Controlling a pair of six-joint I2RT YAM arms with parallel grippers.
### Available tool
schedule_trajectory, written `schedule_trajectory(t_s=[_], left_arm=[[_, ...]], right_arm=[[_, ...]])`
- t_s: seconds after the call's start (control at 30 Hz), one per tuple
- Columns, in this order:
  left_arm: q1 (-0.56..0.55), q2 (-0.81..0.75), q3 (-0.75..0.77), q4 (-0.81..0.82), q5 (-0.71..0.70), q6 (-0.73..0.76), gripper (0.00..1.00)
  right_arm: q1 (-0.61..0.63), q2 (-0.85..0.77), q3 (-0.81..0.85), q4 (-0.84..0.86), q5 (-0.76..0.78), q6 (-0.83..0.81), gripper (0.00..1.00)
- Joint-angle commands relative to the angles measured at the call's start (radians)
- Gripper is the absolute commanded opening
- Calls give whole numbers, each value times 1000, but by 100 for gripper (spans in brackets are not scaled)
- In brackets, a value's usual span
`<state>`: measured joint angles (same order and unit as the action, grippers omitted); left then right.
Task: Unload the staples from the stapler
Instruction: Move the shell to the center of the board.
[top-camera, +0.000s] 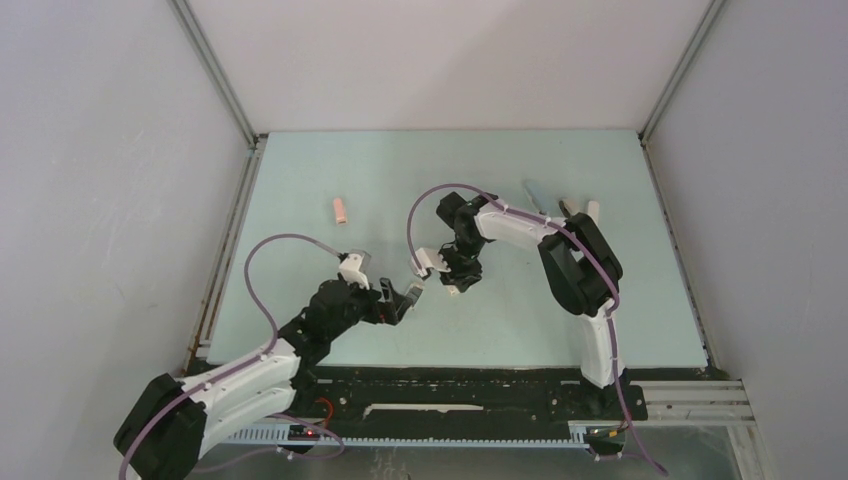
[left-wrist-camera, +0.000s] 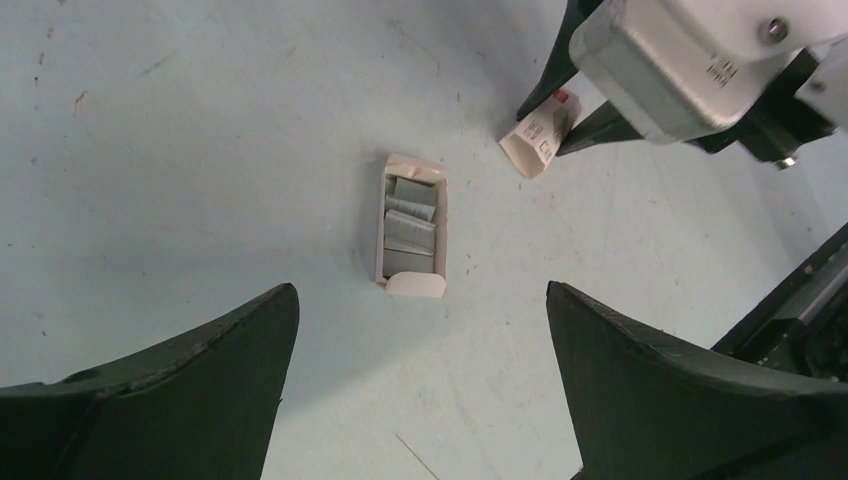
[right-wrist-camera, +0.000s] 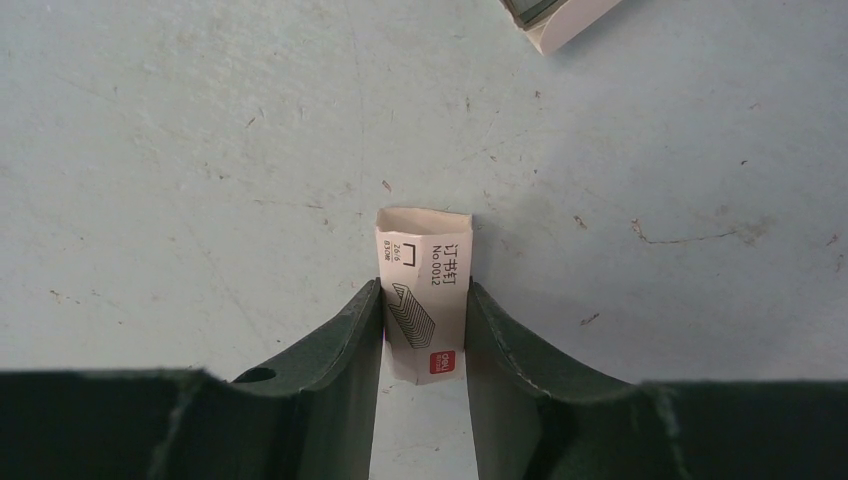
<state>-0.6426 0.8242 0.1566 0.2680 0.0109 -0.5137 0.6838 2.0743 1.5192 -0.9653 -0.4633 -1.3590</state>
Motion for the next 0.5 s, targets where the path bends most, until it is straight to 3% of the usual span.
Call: schedule_trajectory(t_s=[0.0, 0.23, 0.47], left_arm=[[5, 38, 26, 15, 46, 54, 100], [0, 151, 109, -72, 26, 94, 100], [-74, 271, 173, -85, -46, 145, 100]], right_arm=[[-11, -14, -13, -13, -6, 16, 42], [-40, -38, -53, 0, 4, 14, 42], [-66, -54, -83, -1, -2, 6, 43]])
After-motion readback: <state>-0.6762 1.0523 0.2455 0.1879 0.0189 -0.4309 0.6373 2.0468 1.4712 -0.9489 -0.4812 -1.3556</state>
